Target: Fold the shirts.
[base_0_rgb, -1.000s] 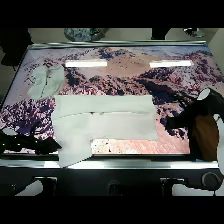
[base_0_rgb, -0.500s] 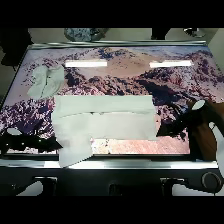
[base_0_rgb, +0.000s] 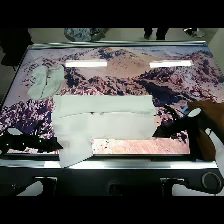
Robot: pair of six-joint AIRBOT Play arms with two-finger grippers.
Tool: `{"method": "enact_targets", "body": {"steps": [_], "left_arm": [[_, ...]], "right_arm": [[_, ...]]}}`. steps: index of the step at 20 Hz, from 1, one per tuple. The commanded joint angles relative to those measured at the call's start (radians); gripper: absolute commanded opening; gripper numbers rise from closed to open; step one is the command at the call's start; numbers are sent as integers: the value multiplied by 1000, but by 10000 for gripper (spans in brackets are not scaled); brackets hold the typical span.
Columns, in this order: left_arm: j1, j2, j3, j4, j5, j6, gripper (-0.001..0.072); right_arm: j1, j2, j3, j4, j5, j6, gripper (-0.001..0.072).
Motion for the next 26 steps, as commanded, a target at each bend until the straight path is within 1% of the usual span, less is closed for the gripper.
{"method": "enact_targets", "body": {"steps": [1,4,5,9,10,11,12,14,16,17,18,19,21,23,26], "left_arm": [[0,1,0,-2,14,1,34],[0,10,33,-8,2,1,32],[0,28,58,-32,-1,5,32],[-1,129,220,-166,-1,14,30],[-2,133,278,-169,6,11,30],[-2,126,332,-168,29,-11,29],[-3,107,386,-169,69,-19,29],[-26,29,491,-170,134,-39,30],[-73,-103,600,-170,148,-46,30],[-97,-182,658,-169,148,-57,30],[-111,-254,711,-170,148,-81,30],[-117,-324,763,-169,147,-110,30],[-118,-451,853,-169,147,-167,30],[-116,-542,896,-169,145,-212,30],[-117,-607,899,-165,144,-240,31]], "right_arm": [[0,1,-6,-10,-21,18,45],[0,8,2,-9,5,-69,43],[0,23,11,-9,5,-91,41],[1,111,124,24,-11,-97,40],[1,113,174,42,-15,-96,39],[1,109,229,53,-39,-88,39],[5,100,278,58,-76,-68,39],[48,41,388,44,-159,-48,39],[123,-72,504,11,-220,-46,40],[153,-140,563,-31,-239,-13,40],[169,-203,615,-68,-238,48,40],[176,-265,661,-77,-230,87,41],[176,-347,713,-68,-225,119,41],[176,-394,735,-72,-235,122,42],[176,-429,735,-69,-234,137,44]]}}
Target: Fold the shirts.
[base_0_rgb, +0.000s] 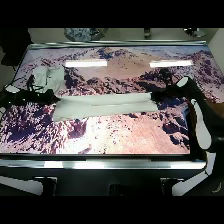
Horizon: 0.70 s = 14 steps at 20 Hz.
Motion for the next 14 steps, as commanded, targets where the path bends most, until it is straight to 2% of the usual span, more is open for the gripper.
{"method": "enact_targets", "body": {"steps": [1,2,3,4,6,9,11,14], "left_arm": [[-4,-93,38,1,1,-51,38],[-3,-89,42,0,1,-50,172],[2,-81,57,0,-16,-51,467],[10,-71,82,0,-51,-50,602],[32,-34,125,1,-113,-39,600],[35,71,135,0,-124,-21,599],[14,148,135,1,-141,-4,599],[-27,259,135,1,-171,6,598]], "right_arm": [[6,-57,28,2,-2,29,90],[3,-50,31,13,11,28,268],[-6,-37,43,19,44,11,552],[-23,-19,56,29,84,-21,670],[-84,19,63,29,141,-29,680],[-182,-13,63,79,246,6,686],[-197,-70,63,185,305,0,686],[-164,-134,63,366,280,-41,686]]}}
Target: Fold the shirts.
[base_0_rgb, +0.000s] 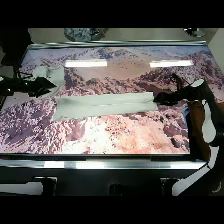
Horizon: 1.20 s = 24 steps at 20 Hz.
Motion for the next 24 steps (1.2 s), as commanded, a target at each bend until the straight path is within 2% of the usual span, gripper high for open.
{"method": "enact_targets", "body": {"steps": [1,3,5,7,9,10,11,12,15,18,19,24], "left_arm": [[-42,127,5,0,-31,16,598],[-69,178,5,0,-31,16,598],[-97,215,5,0,-31,15,598],[-126,232,5,0,-34,15,599],[-162,229,-3,0,-38,15,597],[-185,228,-21,0,-35,16,497],[-211,227,-45,0,-30,16,224],[-243,227,-79,1,-14,19,67],[-357,227,-220,0,154,11,34],[-491,183,-333,-3,362,-82,34],[-531,148,-334,-5,383,-107,34],[-682,-29,-312,-180,457,-108,34]], "right_arm": [[17,-62,2,180,4,-28,686],[53,-79,2,179,-35,4,682],[80,-90,2,160,-87,83,572],[96,-92,2,158,-132,124,365],[109,-90,2,169,-137,126,44],[111,-85,2,181,-123,118,40],[113,-72,2,201,-105,80,40],[114,-46,2,210,-76,37,40],[114,72,2,192,32,-11,40],[130,216,2,106,114,-10,40],[141,267,2,70,137,-10,40],[195,494,2,-51,217,14,41]]}}
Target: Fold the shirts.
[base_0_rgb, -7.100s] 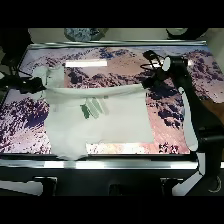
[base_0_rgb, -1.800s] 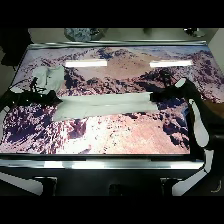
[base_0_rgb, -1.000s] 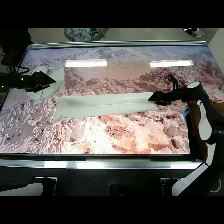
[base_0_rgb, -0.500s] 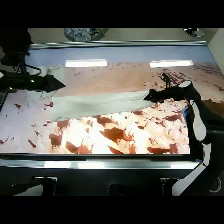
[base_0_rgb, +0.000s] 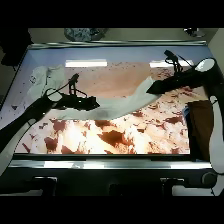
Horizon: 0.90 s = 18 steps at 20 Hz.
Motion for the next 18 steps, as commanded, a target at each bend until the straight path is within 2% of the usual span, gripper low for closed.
{"method": "enact_targets", "body": {"steps": [1,4,8,12,14,16,18], "left_arm": [[-104,-112,13,-107,76,-19,34],[-185,-198,79,-151,75,-19,33],[-312,-334,202,-301,69,-18,33],[-375,-491,346,-423,-40,-9,33],[-354,-512,388,-463,-81,86,31],[-314,-446,389,-334,-81,92,29],[-259,-335,388,-71,-134,5,30]], "right_arm": [[24,161,1,-109,69,26,41],[23,251,1,-122,108,26,41],[23,323,1,-143,145,26,41],[24,343,1,-181,142,25,41],[24,342,1,-180,132,25,41],[24,339,1,-176,107,25,41],[55,319,0,-178,79,24,41]]}}
